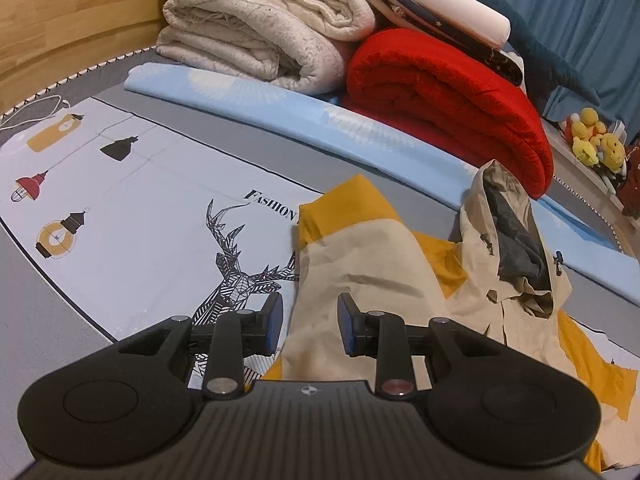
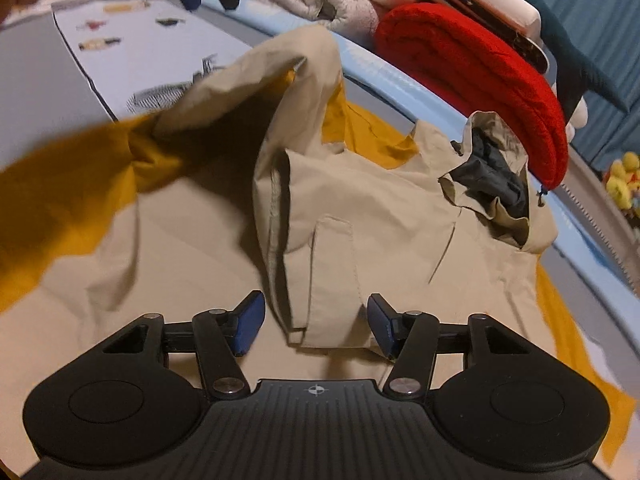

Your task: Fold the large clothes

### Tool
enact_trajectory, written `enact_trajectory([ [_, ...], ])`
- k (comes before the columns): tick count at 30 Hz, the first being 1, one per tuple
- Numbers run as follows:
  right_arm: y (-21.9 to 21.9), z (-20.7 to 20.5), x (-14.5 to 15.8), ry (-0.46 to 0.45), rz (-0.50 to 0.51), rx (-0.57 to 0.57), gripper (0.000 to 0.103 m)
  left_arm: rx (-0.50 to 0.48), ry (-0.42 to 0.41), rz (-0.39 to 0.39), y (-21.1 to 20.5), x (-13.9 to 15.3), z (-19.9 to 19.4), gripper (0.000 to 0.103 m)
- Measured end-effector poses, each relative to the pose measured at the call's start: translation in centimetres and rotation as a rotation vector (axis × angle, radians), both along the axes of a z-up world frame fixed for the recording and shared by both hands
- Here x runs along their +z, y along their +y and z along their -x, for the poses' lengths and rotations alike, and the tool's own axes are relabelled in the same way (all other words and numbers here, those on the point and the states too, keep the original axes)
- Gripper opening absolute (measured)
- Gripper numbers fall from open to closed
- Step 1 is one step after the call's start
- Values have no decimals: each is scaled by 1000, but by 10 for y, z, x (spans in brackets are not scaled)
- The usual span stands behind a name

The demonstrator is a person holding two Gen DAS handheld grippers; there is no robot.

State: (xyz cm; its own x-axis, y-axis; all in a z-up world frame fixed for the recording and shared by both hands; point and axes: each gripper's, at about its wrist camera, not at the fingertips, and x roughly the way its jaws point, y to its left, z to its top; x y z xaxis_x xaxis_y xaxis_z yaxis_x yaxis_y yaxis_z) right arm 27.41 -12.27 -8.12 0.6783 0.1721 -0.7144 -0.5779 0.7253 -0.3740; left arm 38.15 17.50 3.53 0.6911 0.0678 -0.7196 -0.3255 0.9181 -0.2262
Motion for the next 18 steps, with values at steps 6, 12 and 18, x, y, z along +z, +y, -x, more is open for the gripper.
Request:
enact_trajectory([
  [6,-21,-9,23,-7,-136,-66,2,-3,-3,-3,-3,1,1,33],
  [12,-93,-25,77,-102,-494,-297,1,-1,-3,-21,-5,0,3,33],
  [18,-189,-36,100,-267,-686,-701,0,-12,9,-32,-11,-4,2,33],
])
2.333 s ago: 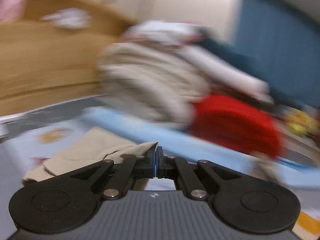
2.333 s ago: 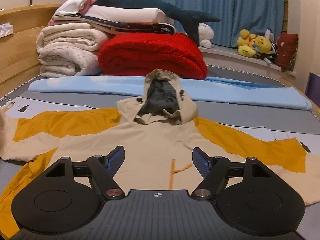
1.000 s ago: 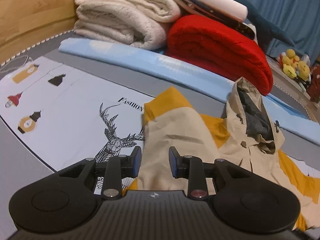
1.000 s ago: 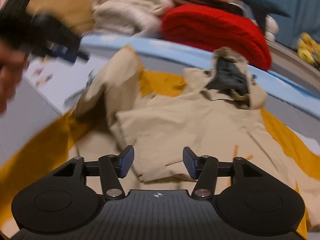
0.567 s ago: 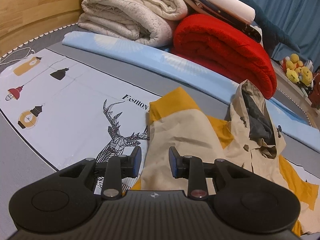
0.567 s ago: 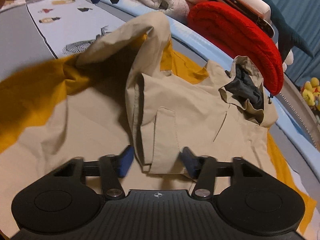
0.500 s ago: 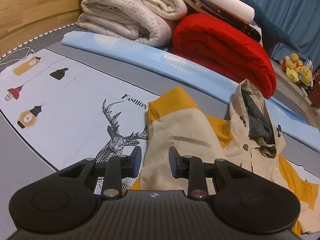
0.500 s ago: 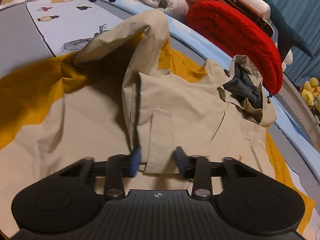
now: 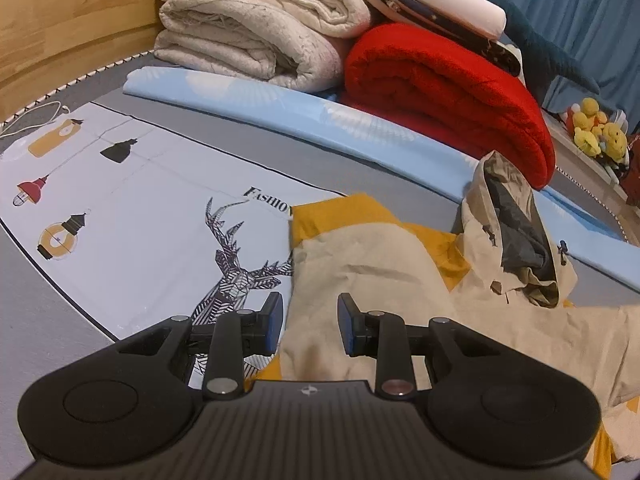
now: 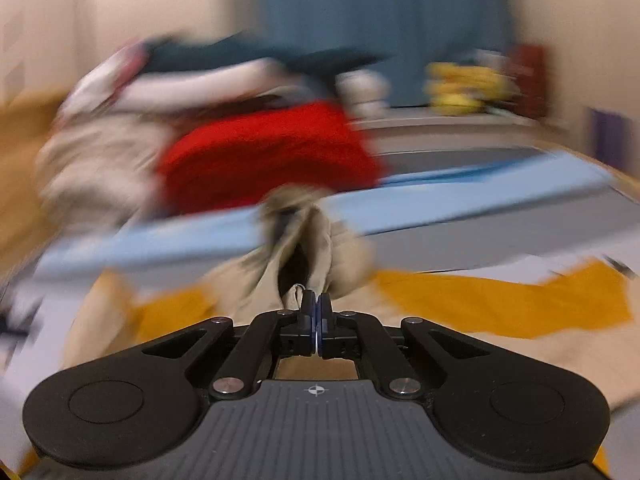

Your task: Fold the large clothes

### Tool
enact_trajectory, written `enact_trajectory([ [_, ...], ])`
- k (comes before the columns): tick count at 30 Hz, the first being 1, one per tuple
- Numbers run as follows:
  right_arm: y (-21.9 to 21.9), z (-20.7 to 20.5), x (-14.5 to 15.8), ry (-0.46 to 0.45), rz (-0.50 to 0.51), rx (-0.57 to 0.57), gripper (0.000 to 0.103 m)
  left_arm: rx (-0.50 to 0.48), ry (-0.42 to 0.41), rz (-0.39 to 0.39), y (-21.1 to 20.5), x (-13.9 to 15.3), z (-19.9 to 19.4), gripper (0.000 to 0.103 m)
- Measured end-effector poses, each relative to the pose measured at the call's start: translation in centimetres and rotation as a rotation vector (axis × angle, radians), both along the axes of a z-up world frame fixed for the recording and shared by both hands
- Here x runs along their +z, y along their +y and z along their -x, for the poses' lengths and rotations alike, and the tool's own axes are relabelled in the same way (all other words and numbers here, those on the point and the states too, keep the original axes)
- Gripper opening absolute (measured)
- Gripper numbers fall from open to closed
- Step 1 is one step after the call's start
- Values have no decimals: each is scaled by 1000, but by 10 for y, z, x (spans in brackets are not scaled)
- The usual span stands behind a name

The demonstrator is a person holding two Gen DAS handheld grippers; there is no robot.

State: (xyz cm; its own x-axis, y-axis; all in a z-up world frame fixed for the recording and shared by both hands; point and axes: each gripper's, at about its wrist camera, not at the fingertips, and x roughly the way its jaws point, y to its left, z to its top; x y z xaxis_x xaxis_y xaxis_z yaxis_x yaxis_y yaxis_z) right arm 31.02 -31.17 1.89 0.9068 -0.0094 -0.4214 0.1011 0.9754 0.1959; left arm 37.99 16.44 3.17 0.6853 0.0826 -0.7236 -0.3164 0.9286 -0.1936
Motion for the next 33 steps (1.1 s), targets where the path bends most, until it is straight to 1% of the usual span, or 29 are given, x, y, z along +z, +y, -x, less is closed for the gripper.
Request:
enact_trajectory([
  [1,-15,-2,0,10,2,-98,0,-3,2,-1,-1,-1,-1,33],
  [3,-41,-5,-3,24,-16,-247,3,-11,8,-1,-4,-3,-2,33],
  [4,-55,-7,-6,38,-47,-297,4,-17,11,0,-5,-4,-3,33],
  [5,-65,-10,-8,58,-76,-320,5,-22,16,-1,-6,-5,-4,33],
  [6,-73,-12,-11,74,-105,-336,16,-25,21,-2,-7,-6,-5,33],
  [7,-78,-13,-15,90,-136,-347,32,-28,26,-2,-8,-8,-6,33],
  [9,-81,-18,-26,141,-214,-316,50,-32,33,-3,-10,-10,-7,33],
  [10,-80,-23,-35,187,-278,-269,52,-33,35,-4,-11,-11,-8,33],
  [13,-75,-39,-64,318,-436,-165,52,-37,42,-3,-12,-13,-10,33],
  [16,-66,-49,-92,442,-550,-133,52,-37,48,0,-12,-15,-11,33],
  [19,-65,-53,-111,503,-603,-161,52,-39,53,1,-11,-15,-12,33],
  [21,-71,-56,-118,512,-612,-199,52,-43,58,2,-11,-16,-14,33],
  [22,-74,-57,-119,508,-612,-210,46,-45,61,2,-11,-17,-14,33],
  [23,-78,-51,-119,500,-612,-211,38,-49,65,1,-11,-18,-15,33],
  [24,-78,-51,-119,488,-618,-205,15,-53,69,1,-12,-19,-16,33],
  [25,-81,-51,-117,465,-619,-208,11,-56,72,1,-12,-19,-16,33],
  [27,-88,-43,-106,400,-599,-212,7,-65,78,1,-15,-21,-17,33],
  [30,-87,-36,-73,242,-496,-244,5,-80,83,-3,-19,-22,-17,33],
  [31,-87,-32,-60,186,-447,-261,5,-88,84,-6,-21,-23,-17,33],
  [32,-87,-30,-50,145,-405,-274,5,-97,86,-9,-23,-24,-17,35],
  [33,-89,-30,-46,132,-383,-285,5,-107,89,-13,-25,-25,-17,38],
])
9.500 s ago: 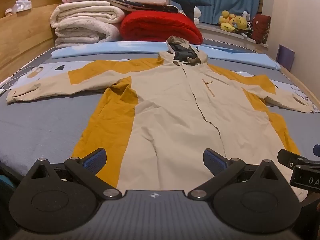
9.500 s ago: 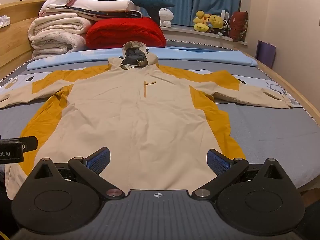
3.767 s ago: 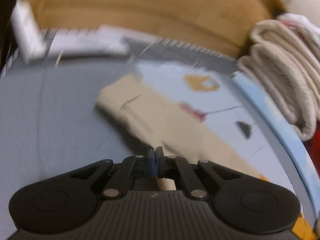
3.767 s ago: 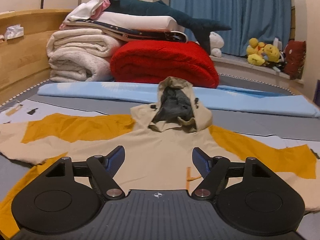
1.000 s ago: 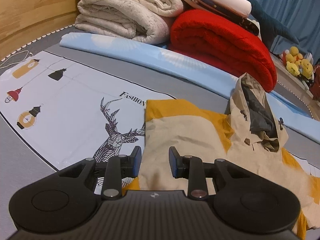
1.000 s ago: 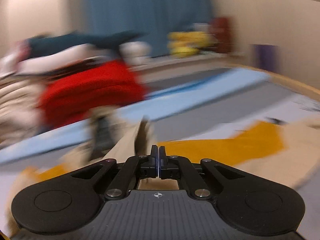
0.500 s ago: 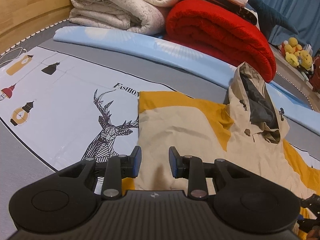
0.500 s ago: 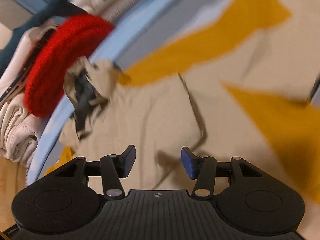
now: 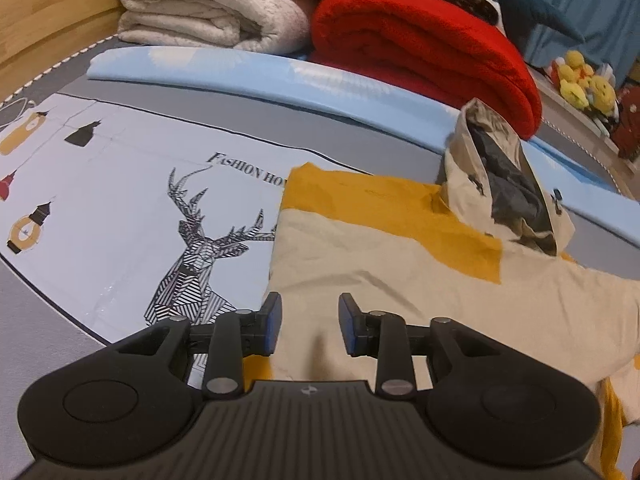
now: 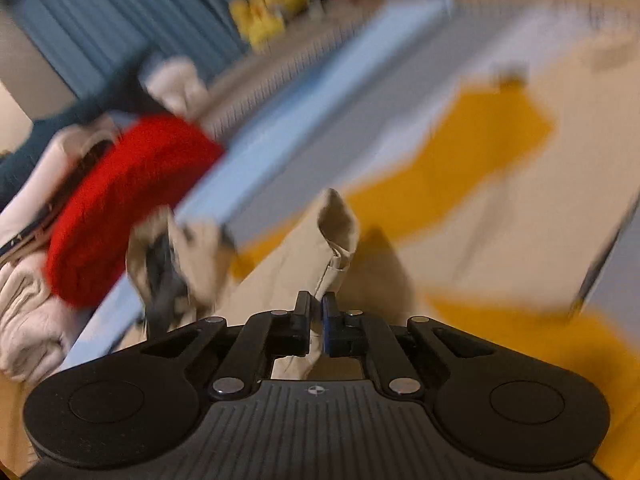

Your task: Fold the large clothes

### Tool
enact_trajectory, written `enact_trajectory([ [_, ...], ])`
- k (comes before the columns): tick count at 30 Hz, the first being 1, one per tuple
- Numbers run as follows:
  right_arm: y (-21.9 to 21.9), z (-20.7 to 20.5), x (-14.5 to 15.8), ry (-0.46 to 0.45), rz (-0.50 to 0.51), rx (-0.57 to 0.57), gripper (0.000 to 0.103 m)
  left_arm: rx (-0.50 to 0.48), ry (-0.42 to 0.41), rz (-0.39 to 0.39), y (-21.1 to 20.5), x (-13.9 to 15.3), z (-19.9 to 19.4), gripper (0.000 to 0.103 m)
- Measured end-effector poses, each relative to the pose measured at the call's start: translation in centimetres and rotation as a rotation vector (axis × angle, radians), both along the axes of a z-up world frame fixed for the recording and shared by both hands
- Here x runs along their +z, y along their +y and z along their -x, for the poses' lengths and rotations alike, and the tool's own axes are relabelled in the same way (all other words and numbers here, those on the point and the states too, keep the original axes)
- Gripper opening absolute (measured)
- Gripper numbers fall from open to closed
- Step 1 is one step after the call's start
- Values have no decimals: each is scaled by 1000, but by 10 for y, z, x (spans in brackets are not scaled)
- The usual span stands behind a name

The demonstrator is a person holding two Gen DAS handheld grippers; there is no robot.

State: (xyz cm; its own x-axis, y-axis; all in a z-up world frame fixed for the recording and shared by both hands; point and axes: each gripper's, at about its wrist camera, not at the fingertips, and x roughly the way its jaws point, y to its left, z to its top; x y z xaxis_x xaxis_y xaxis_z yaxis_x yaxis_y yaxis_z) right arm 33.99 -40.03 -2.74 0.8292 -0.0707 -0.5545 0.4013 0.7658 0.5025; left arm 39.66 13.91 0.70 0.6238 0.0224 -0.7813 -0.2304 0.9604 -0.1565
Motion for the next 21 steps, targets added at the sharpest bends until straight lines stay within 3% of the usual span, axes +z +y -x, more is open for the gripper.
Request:
enact_trajectory([
  [3,-12,-2,-3,74,12,-62,12,-33,22,-11,-7,-5,-1,38],
  [6,-19,-2,-14,175,77,-176,13,-59,37,-4,-12,-10,0,38],
  [8,-18,-1,-12,167,127,-200,14,-80,41,6,-15,-13,0,38],
  [11,-10,-9,-5,102,142,-114,16,-103,72,48,-17,-26,0,38],
  [13,-5,-16,-8,73,90,-17,33,-110,131,57,-16,-43,-2,38],
  [16,0,-19,-14,83,46,63,38,-106,231,48,-16,-68,-2,38],
  [21,2,-24,-29,141,35,83,38,-107,191,44,-18,-54,0,38],
])
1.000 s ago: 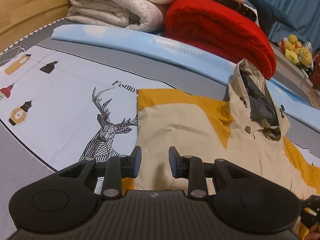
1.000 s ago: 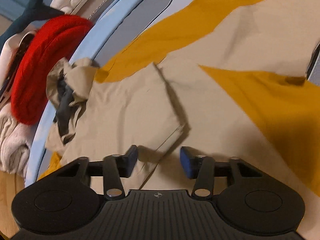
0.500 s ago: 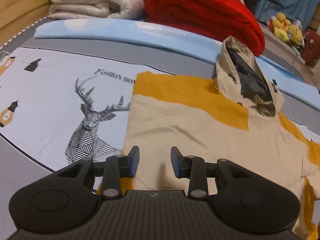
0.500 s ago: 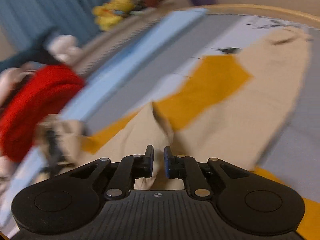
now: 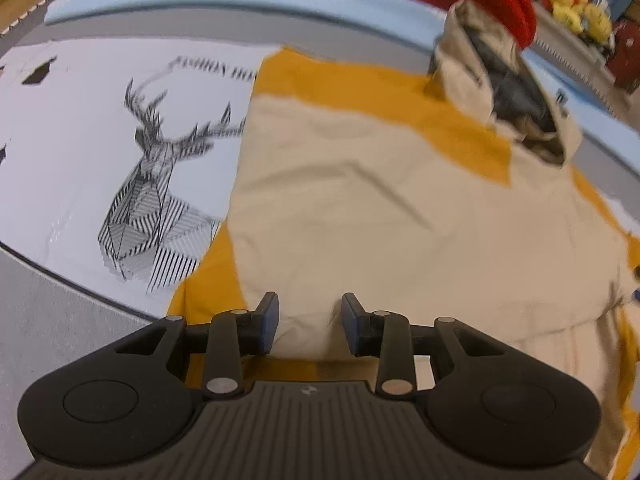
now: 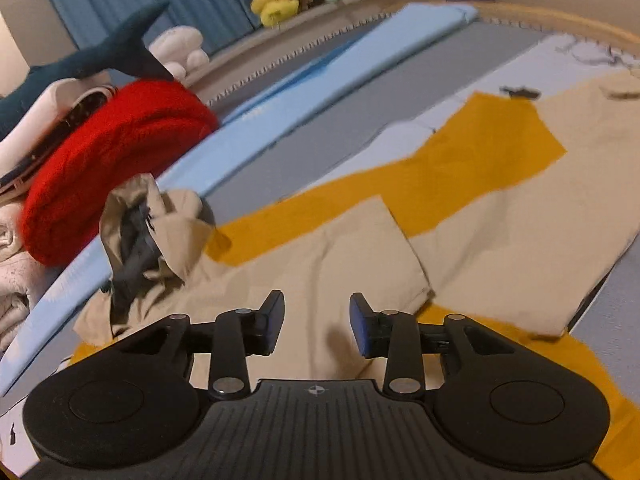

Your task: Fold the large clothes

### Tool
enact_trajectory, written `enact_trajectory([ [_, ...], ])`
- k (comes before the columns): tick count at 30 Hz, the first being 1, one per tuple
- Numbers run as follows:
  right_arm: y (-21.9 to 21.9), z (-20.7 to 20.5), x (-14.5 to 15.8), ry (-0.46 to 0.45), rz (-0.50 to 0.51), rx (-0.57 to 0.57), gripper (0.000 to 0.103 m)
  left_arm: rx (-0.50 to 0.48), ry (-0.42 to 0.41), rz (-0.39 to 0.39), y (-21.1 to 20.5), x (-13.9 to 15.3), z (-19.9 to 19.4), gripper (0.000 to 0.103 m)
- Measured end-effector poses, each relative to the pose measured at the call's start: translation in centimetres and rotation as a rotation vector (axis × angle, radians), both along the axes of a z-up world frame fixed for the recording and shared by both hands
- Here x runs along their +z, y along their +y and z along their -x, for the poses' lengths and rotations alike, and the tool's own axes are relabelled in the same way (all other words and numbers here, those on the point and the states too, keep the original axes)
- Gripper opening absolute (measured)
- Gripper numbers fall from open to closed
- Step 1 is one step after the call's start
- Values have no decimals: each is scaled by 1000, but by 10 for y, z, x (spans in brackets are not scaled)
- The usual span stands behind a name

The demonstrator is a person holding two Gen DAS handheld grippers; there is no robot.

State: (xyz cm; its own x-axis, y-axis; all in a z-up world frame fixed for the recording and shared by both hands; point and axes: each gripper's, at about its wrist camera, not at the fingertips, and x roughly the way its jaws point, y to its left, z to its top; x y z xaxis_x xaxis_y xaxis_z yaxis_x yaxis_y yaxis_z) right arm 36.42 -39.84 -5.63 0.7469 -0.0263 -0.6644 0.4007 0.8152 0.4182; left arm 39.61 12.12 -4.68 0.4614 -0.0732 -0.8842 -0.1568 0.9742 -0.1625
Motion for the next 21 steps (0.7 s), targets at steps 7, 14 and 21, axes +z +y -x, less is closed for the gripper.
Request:
enact_trajectory([
  [7,-9,-7,-27,195,-23,-26,51,9,4,14,-2,0,-2,39],
  [14,-16,-7,-34,147,-145,-22,29,-21,-9,26,-8,2,-1,44],
  [21,-9,9,7,19,-126,-69,1,-17,-9,18,-6,2,-2,44],
])
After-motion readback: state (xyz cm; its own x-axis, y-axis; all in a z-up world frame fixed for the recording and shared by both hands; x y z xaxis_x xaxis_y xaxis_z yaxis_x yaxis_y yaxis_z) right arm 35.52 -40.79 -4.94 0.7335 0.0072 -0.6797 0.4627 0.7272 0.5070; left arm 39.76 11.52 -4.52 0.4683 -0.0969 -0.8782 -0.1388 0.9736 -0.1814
